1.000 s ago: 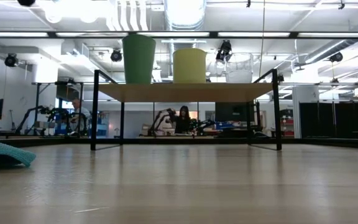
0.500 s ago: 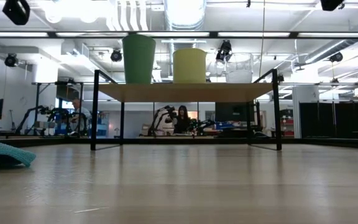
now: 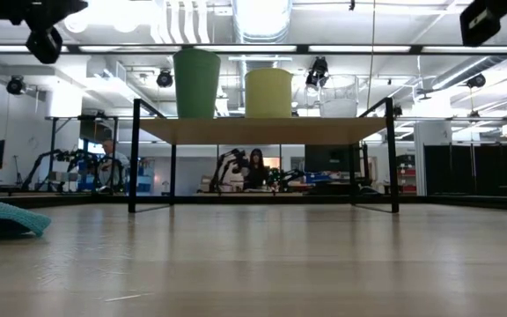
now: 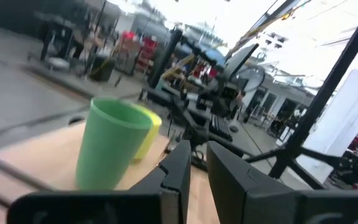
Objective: Stack small to large cups/mugs on shelf
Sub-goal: Return to Home Position
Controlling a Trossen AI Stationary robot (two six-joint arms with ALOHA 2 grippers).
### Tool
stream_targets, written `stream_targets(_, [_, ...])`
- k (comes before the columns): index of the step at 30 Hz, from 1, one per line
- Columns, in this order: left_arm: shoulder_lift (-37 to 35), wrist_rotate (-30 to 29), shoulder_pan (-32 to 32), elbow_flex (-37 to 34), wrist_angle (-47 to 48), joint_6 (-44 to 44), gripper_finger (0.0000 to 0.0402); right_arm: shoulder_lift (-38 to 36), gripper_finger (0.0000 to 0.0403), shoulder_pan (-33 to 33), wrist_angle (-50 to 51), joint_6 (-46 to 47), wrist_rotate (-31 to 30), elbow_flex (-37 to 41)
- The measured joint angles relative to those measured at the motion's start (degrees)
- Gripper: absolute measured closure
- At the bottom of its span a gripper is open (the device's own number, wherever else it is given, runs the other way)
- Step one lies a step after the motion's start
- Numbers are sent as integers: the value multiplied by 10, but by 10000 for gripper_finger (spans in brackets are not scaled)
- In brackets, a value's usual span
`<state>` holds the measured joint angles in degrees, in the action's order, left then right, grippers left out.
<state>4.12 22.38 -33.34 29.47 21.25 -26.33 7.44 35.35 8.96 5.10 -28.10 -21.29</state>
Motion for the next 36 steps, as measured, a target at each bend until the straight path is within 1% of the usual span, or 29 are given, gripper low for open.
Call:
stream_targets(3, [-1,0,0,-21,-55,20,362,-32,364,0,-3,-10,-3,33])
stream_targets(7, [-6,-1,0,-53,-89,28,362,-76,364,0,-11,-1,-5,82])
stream_targets(12, [-23,0,0,-100,-100,18,362,-71,364,-1,-51,17,-23,123])
stream_targets(16, [-26,2,0,-126,-121,17,362,-74,364,-1,-80,3,-31,141])
stream_targets(20, [-23,4,0,-149,-120,17,362,-74,364,-1,-79,-10,-35,150])
stream_targets(30, [-24,13,0,-189,-165,27,362,-75,364,-1,-86,-8,-36,177])
stream_targets(34, [-24,14,0,-194,-167,33,362,-74,364,-1,-123,-7,-36,207])
stream_targets(36, [-24,14,0,-195,-166,44,362,-70,364,-1,-128,-12,-36,208])
